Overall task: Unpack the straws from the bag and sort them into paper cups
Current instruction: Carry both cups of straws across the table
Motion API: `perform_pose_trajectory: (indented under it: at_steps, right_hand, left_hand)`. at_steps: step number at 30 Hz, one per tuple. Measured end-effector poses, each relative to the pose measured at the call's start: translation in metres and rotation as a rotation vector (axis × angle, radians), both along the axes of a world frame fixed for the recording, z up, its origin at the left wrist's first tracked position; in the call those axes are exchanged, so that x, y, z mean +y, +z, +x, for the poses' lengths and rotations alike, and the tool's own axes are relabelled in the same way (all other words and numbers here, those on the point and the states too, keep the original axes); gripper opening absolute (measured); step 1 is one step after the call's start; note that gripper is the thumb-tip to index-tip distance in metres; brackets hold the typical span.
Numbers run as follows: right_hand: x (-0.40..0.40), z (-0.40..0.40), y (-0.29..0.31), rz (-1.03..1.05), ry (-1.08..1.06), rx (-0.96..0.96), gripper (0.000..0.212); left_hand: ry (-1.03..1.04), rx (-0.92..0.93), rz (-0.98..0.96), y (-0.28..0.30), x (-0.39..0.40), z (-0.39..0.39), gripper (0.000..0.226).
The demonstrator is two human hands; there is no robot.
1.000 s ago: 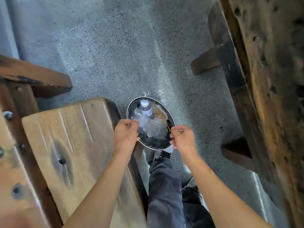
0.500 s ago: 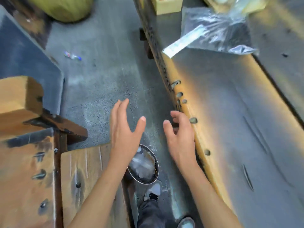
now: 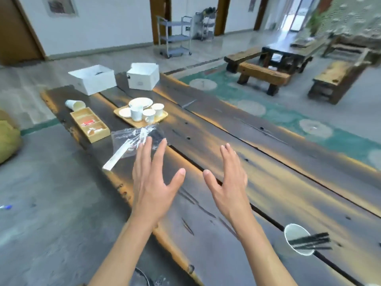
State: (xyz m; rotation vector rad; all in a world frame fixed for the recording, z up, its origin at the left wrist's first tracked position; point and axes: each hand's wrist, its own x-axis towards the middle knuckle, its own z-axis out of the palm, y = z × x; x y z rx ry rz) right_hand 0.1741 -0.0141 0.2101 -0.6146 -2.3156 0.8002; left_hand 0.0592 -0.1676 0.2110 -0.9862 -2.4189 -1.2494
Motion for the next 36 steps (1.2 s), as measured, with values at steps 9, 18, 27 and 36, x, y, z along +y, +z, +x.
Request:
perform_pose_trajectory:
  at_steps: [9, 18, 27, 36]
  right_hand:
    - [0.085, 0.188, 0.035, 0.054, -0.474, 0.040, 0.074]
    - [0.127, 0.335, 0.001, -0.038, -0.719, -0.043, 0.070]
    - [0.116, 0.371, -0.057, -0.294, -0.749, 0.004, 0.061]
    - [0.076, 0.377, -0.125, -0.524, -0.871, 0.048, 0.035]
  left_hand:
    - [-0.434, -0.023, -0.015, 0.033, 0.138, 0.129, 0.081]
    - [-0.655, -0.251, -0.070, -0.014, 0.215, 0.248, 0.083]
    - [-0.665, -0.374, -0.242, -0.075, 0.232, 0.272, 0.088]
    - [-0.578, -0.545, -0.430, -0.142, 0.219, 0.245, 0.098]
